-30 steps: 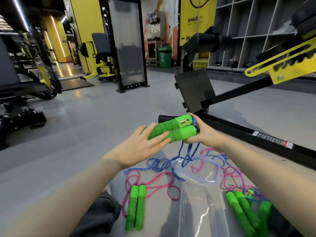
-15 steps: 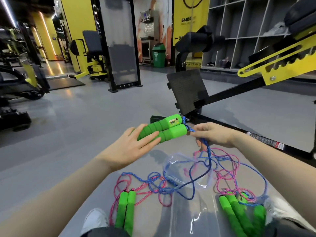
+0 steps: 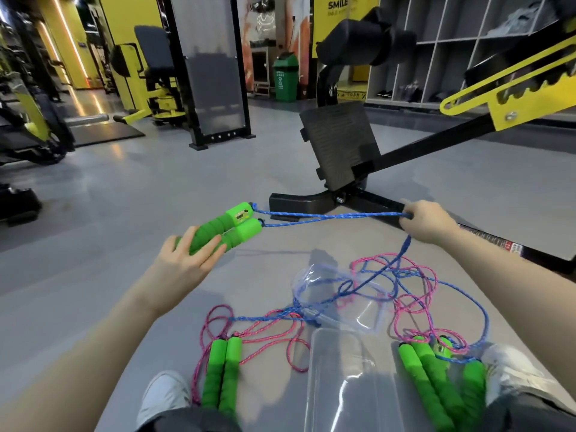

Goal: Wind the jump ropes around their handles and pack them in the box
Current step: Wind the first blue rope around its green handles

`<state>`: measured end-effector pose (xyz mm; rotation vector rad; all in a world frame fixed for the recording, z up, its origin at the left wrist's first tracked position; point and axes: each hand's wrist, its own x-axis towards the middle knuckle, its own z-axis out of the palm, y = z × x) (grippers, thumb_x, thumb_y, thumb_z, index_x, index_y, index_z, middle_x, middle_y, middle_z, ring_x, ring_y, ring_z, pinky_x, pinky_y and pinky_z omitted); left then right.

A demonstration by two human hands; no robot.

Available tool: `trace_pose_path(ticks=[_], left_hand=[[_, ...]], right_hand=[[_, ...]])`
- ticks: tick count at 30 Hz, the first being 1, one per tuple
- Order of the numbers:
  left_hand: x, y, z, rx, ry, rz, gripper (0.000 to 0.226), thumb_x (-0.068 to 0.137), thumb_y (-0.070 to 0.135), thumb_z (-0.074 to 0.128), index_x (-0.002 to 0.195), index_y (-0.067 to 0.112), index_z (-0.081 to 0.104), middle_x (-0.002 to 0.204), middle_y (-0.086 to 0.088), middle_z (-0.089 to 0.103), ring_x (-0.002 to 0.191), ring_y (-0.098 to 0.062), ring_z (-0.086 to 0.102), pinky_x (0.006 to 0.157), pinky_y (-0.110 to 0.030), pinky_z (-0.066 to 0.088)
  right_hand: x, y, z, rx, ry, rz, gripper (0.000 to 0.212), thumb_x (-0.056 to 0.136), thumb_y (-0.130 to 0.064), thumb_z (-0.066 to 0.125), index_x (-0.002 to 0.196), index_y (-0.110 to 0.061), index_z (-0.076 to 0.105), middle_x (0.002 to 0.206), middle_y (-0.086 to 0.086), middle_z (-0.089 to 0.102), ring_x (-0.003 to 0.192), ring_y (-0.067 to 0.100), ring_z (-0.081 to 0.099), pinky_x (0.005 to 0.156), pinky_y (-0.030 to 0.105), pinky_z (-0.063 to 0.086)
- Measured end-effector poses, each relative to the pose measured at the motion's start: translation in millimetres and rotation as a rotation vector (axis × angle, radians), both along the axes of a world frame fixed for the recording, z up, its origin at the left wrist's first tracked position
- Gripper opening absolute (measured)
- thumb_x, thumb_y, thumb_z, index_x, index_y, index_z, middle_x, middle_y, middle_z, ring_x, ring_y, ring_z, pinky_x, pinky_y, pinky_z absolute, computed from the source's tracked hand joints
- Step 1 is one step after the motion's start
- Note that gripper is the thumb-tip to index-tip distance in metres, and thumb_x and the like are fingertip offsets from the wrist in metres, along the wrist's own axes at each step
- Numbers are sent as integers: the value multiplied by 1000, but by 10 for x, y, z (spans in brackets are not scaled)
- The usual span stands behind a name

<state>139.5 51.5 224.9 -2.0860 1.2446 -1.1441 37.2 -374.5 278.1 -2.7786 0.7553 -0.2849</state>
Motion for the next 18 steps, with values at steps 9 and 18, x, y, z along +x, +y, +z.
trace_pose_path(ticks=[9,18], left_hand=[[117,322,-72,-206,67,166,50,79,-2,28,120,0,56,115,-18,63,96,-50,53,60,-39,41],[62,-147,42,-341,15,0,48,81,1,44,128,5,53,123,-13,62,100,-49,56,63,-39,43]], right_hand=[[18,-129,226,280,-394,-220,22,94,-15,42,96,3,54,96,23,56,92,38,54,72,35,40],[244,119,965,189,-844,86,32,96,-37,38,90,-13,57,82,14,64,74,30,62,71,45,52]])
